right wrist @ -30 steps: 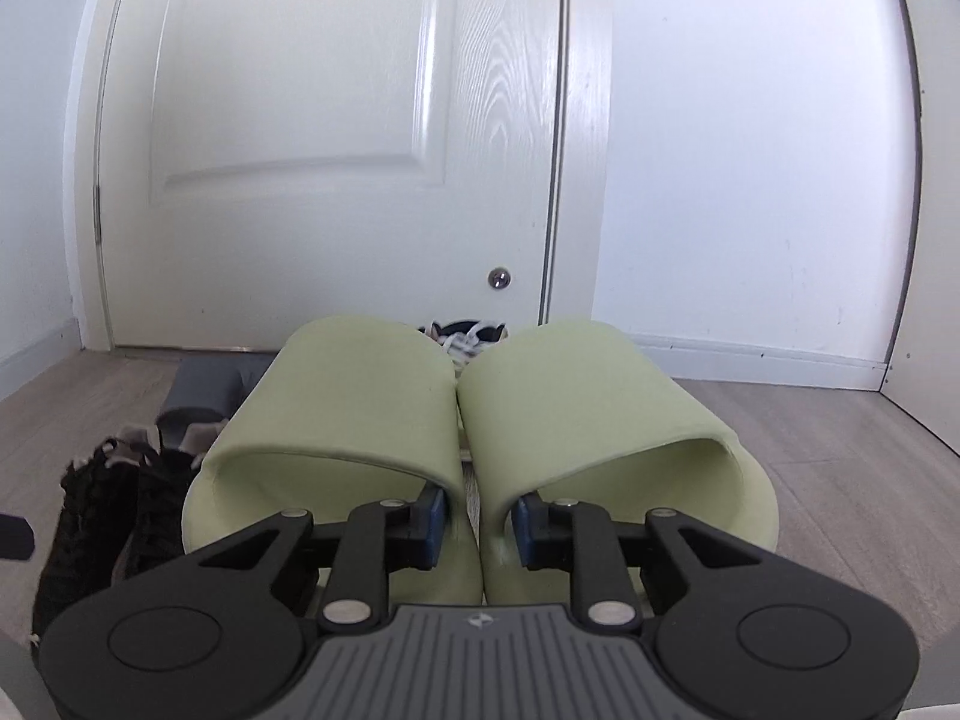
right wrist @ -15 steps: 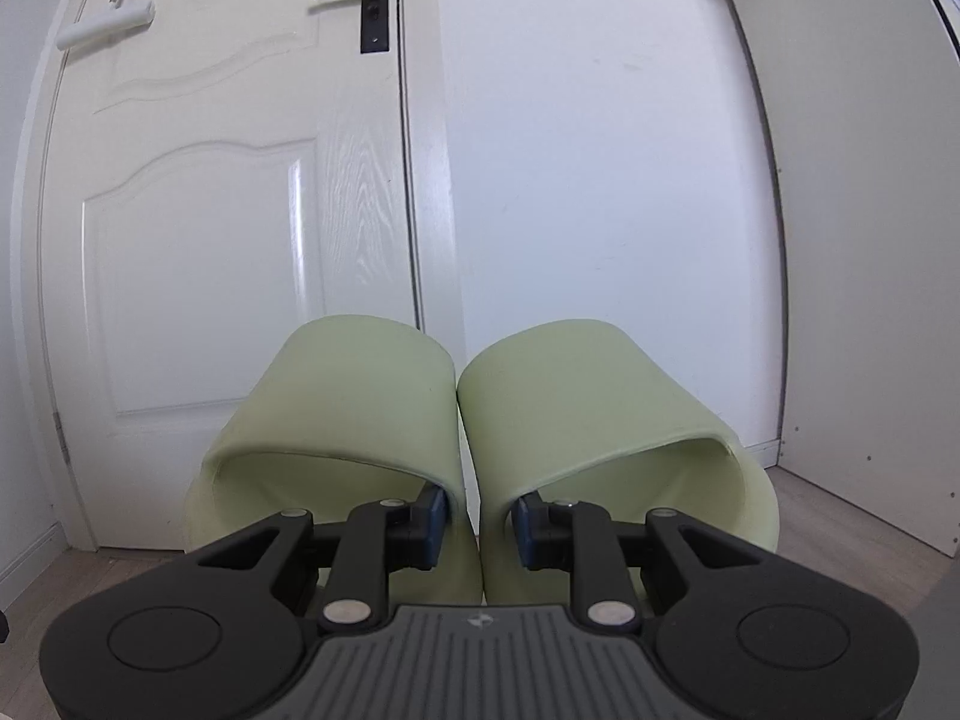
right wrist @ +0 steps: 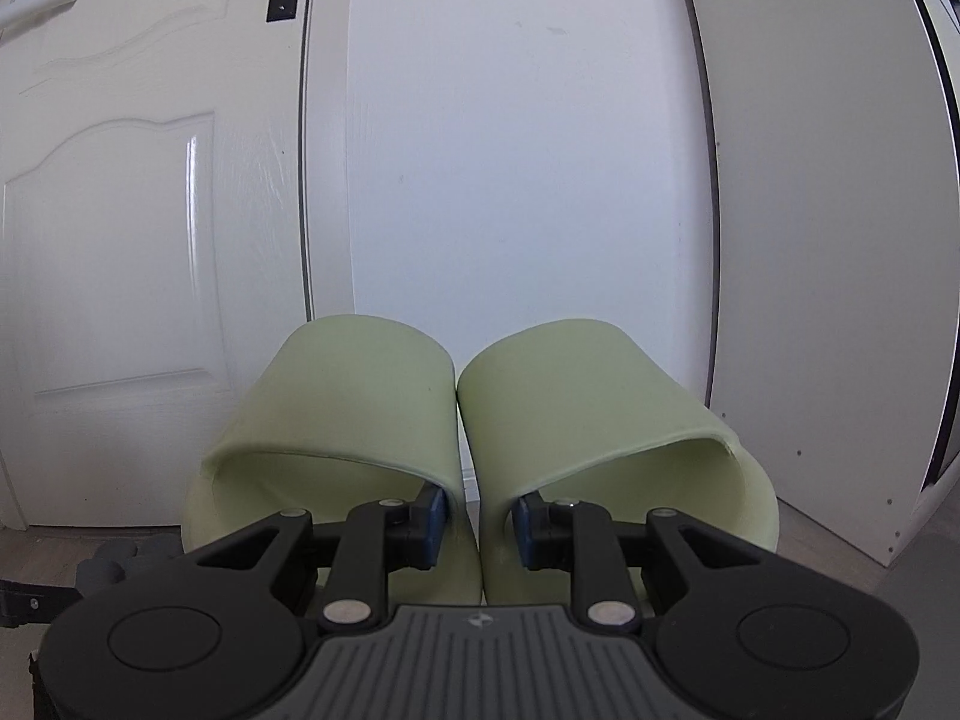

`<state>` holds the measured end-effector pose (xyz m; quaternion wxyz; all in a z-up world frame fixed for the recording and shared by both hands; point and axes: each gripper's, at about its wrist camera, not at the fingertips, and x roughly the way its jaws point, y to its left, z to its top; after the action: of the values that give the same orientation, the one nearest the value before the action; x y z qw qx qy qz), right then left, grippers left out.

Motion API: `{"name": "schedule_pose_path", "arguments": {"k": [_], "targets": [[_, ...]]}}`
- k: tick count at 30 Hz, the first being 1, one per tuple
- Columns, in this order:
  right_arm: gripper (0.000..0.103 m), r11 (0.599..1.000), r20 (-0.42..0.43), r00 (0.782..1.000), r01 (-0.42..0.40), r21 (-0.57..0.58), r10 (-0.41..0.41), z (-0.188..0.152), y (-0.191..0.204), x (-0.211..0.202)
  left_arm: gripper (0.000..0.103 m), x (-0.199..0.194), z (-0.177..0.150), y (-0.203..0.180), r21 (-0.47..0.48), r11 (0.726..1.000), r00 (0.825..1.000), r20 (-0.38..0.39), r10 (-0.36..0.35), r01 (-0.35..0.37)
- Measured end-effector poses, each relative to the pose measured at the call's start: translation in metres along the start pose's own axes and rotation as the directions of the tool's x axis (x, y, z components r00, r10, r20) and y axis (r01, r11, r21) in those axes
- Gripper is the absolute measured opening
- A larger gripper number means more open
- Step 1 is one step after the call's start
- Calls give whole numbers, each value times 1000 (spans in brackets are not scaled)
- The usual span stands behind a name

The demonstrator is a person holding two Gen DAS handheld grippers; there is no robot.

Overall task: Organize scattered shoes
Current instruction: 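Carry the pale green slides with the right gripper toward the wall corner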

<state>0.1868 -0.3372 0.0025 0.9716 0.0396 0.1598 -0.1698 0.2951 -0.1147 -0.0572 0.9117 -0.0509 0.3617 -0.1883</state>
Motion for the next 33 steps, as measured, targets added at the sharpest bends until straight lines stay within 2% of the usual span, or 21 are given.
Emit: {"name": "schedule_pose_path", "arguments": {"k": [5,9,10,13,18,21,23,26,29,33], "targets": [[28,999,-51,998,-42,14,43,-48,-52,105,94,109,12,-38,-40,999,1000,19,-10,11],[28,999,-4,1000,-27,-18,27,-75,-82,181,93,188,29,-63,-27,999,997,68,-22,24],[28,999,8,1000,-15,-35,16,-74,-85,191,91,205,34,-67,-16,1000,999,47,-3,3],[28,995,31,999,21,-93,-18,-65,-88,211,87,229,49,-62,-67,996,997,-62,50,-54],[28,996,-40,998,52,-67,-55,-12,-89,210,87,216,76,-42,-170,980,982,-175,76,-107],[28,996,-109,991,78,-46,-83,35,-102,213,88,213,99,-38,-212,974,975,-221,28,-76],[29,995,-138,985,95,-38,-99,60,-113,216,89,213,115,-43,-176,983,977,-214,23,-61],[29,992,-149,981,122,-41,-127,86,-132,222,91,208,131,-53,-95,986,982,-145,123,-137],[29,990,-147,979,133,-44,-138,89,-156,236,91,211,132,-53,-101,978,981,-88,171,-180],[29,992,-144,981,129,-12,-130,63,-190,266,91,227,117,-71,-106,958,963,-65,261,-267]]}}
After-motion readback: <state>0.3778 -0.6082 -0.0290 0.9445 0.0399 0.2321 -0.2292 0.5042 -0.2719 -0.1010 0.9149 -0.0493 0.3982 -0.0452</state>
